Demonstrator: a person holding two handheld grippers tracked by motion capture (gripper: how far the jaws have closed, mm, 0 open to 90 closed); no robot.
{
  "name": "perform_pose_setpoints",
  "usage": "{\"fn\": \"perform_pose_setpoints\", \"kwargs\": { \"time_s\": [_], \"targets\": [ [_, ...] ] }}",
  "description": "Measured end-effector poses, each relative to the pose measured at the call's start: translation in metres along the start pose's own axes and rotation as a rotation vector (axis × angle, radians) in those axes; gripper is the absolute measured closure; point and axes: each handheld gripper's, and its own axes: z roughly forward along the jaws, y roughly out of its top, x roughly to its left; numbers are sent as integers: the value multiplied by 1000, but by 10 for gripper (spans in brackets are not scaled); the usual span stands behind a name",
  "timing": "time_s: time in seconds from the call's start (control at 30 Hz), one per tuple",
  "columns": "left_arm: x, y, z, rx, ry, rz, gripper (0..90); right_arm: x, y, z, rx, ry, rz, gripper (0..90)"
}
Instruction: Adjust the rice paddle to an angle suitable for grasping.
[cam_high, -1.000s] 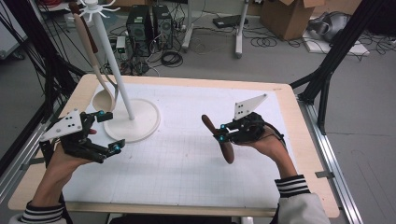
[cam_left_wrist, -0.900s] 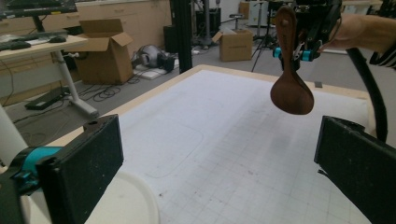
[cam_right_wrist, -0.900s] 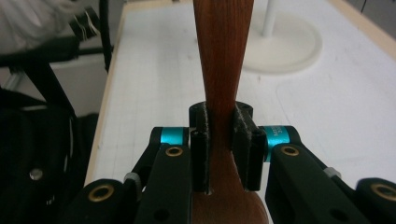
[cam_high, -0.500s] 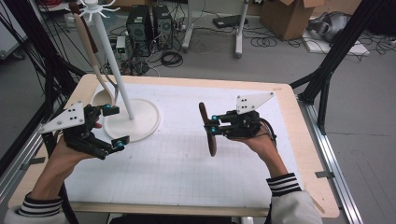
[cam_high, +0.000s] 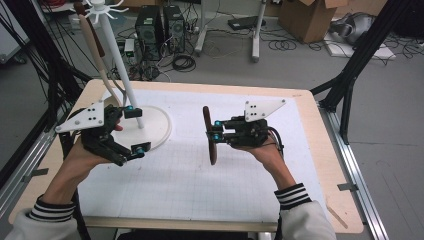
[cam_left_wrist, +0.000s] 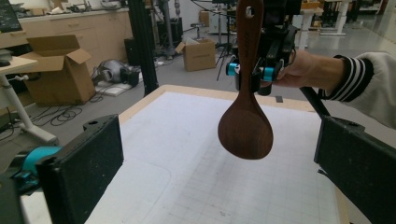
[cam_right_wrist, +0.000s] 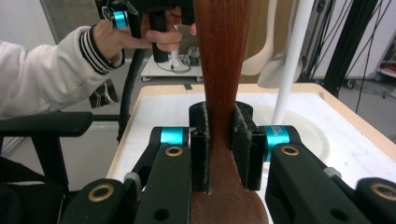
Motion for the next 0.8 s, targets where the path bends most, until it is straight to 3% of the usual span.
{"fn": "perform_pose_setpoints", "kwargs": {
  "time_s": [0.27,0.5,0.8],
  "targets": [
    [-1,9,17,-15,-42,0,17,1,1,10,-56,22,7,784],
    [-2,14,32,-43,-128,-5,17,1,2,17,-69,32,0,784],
    [-5,22,51,-47,-133,2,17,4,4,21,-78,40,-1,784]
  ]
}}
